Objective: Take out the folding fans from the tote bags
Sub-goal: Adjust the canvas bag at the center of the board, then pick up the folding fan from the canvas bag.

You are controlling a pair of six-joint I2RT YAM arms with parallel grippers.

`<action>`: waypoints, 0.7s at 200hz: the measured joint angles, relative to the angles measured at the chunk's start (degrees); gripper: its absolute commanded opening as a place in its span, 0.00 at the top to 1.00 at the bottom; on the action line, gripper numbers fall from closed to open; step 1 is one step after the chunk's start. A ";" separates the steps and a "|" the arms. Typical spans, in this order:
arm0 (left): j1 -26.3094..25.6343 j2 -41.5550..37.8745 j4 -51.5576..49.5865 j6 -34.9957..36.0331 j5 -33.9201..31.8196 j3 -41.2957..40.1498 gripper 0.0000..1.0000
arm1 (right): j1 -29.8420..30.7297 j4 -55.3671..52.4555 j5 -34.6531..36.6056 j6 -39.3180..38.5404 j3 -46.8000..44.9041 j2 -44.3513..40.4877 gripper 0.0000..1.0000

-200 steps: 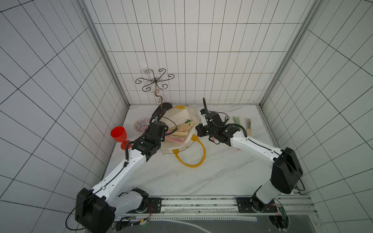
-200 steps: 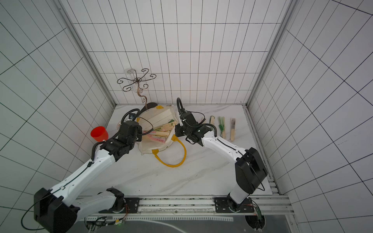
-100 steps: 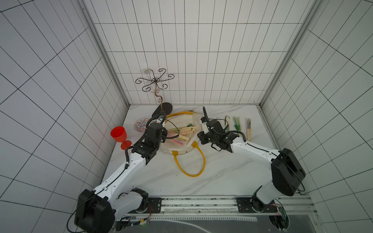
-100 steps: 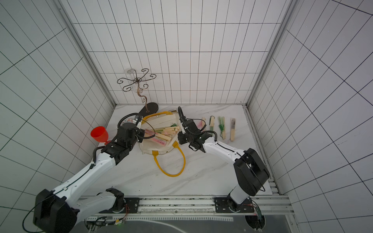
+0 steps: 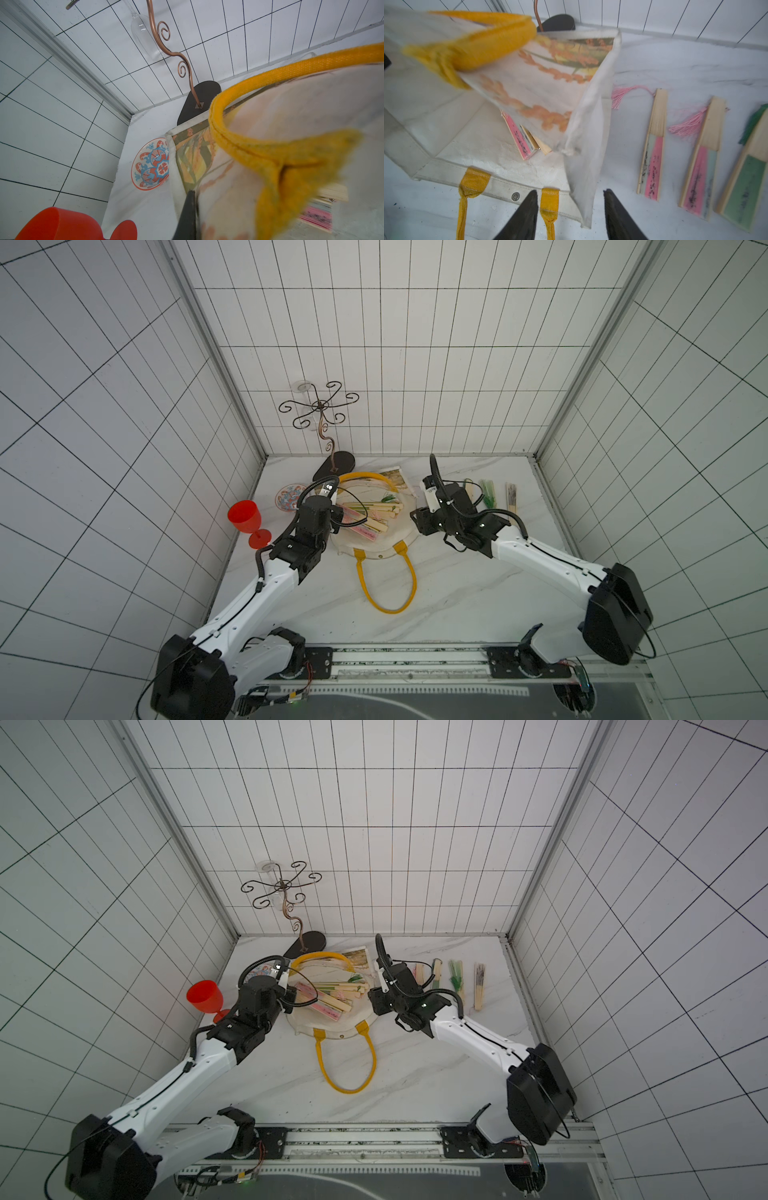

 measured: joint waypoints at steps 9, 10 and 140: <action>0.00 0.00 0.00 -0.20 0.00 0.00 1.00 | 0.81 -0.42 1.05 -0.37 0.02 -2.12 0.57; 0.00 0.00 -0.02 -0.22 0.00 0.00 1.00 | 0.94 -0.48 1.18 -0.42 0.02 -2.43 0.57; 0.35 0.57 -0.61 -1.11 0.46 0.74 1.00 | 15.67 -0.46 2.89 -8.28 0.11 16.09 0.77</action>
